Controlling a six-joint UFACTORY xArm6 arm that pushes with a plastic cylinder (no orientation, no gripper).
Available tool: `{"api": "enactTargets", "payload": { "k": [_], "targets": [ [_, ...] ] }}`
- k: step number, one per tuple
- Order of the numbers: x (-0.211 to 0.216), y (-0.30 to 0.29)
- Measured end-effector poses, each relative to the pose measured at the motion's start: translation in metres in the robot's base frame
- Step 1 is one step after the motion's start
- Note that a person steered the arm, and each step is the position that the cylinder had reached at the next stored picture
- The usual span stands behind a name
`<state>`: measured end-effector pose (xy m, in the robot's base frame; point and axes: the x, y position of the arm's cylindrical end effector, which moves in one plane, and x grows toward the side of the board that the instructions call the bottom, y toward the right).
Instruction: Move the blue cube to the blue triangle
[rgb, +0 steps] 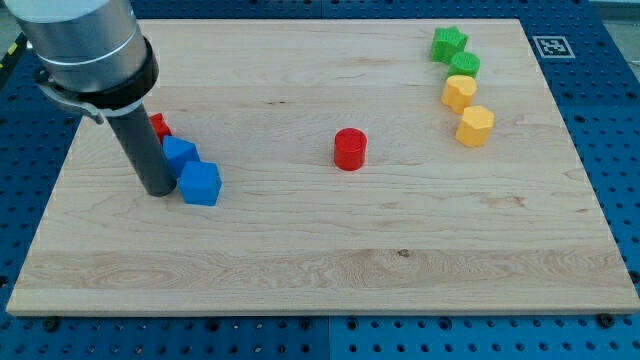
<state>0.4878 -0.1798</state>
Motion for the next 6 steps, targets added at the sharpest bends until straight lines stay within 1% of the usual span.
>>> {"api": "enactTargets", "payload": {
  "k": [2, 3, 4, 5, 6],
  "targets": [
    [-0.032, 0.0],
    [-0.009, 0.001],
    [0.052, 0.006],
    [0.073, 0.05],
    [0.073, 0.088]
  ]
}}
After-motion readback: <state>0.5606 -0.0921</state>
